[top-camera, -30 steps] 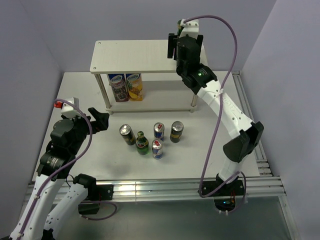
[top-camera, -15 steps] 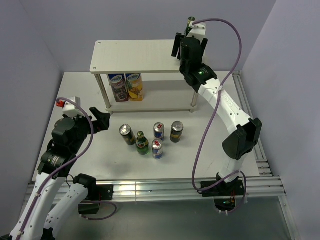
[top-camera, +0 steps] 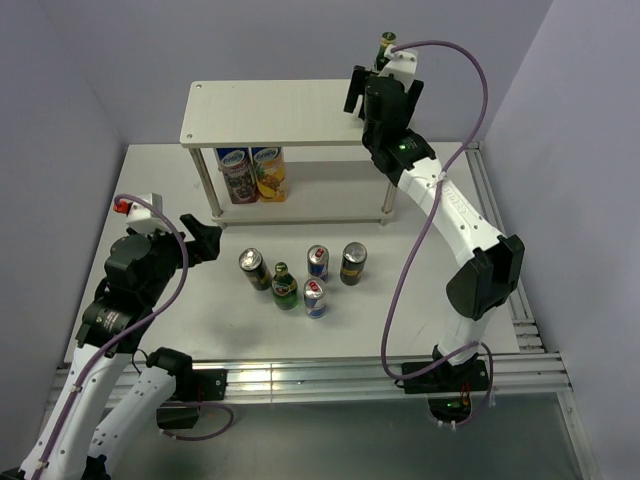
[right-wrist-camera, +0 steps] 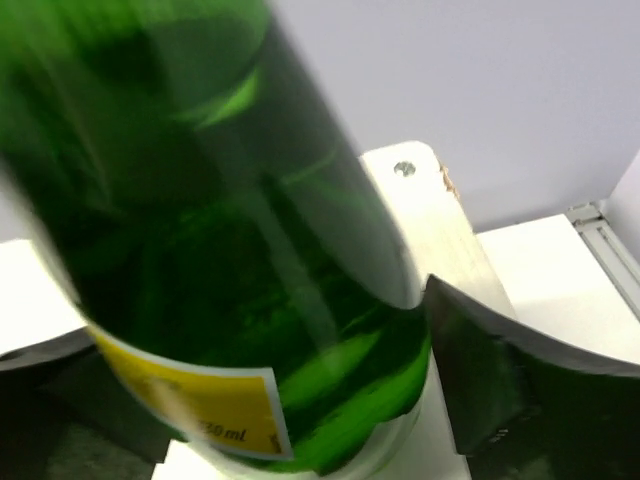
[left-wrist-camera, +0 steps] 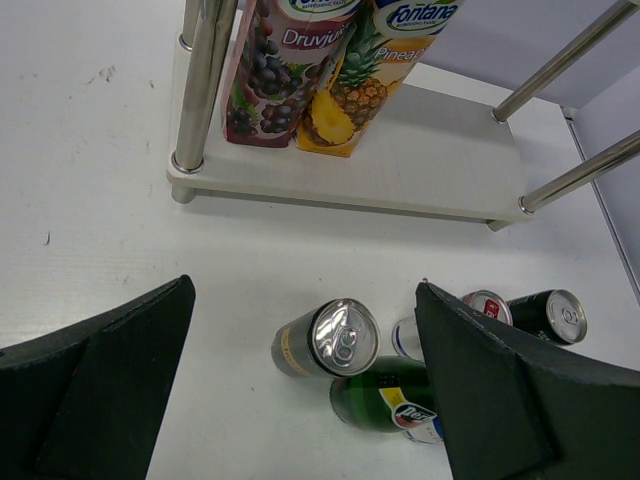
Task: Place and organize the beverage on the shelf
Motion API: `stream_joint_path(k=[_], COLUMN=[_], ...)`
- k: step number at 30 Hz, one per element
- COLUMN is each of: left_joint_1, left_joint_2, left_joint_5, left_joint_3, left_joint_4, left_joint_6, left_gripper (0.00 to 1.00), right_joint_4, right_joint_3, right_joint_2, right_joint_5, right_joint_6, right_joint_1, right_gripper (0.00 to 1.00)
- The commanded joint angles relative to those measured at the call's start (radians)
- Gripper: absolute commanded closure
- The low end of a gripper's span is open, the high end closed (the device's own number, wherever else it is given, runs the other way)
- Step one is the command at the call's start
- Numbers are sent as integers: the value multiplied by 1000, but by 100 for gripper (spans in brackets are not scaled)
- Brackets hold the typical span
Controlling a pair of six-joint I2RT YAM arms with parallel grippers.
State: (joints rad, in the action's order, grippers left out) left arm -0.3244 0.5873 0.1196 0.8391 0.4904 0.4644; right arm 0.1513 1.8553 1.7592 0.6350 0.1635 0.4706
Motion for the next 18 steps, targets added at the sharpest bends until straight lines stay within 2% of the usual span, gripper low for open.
stream_joint_path(k=[1, 7, 18], left_joint_1=[1, 1, 2], left_joint_2=[5, 5, 2], left_joint_5=[-15, -12, -5], left_joint_3=[3, 3, 5], left_joint_4=[-32, -33, -32], left_joint_6=[-17, -18, -17], left_gripper=[1, 1, 1], right_joint_4=[-6, 4, 63], right_joint_3=[-28, -48, -145], right_joint_2=[-24, -55, -201], right_joint_5=[0, -21, -158], right_joint_6=[16, 19, 56], right_joint_1=[-7, -7, 2], right_gripper=[2, 0, 0])
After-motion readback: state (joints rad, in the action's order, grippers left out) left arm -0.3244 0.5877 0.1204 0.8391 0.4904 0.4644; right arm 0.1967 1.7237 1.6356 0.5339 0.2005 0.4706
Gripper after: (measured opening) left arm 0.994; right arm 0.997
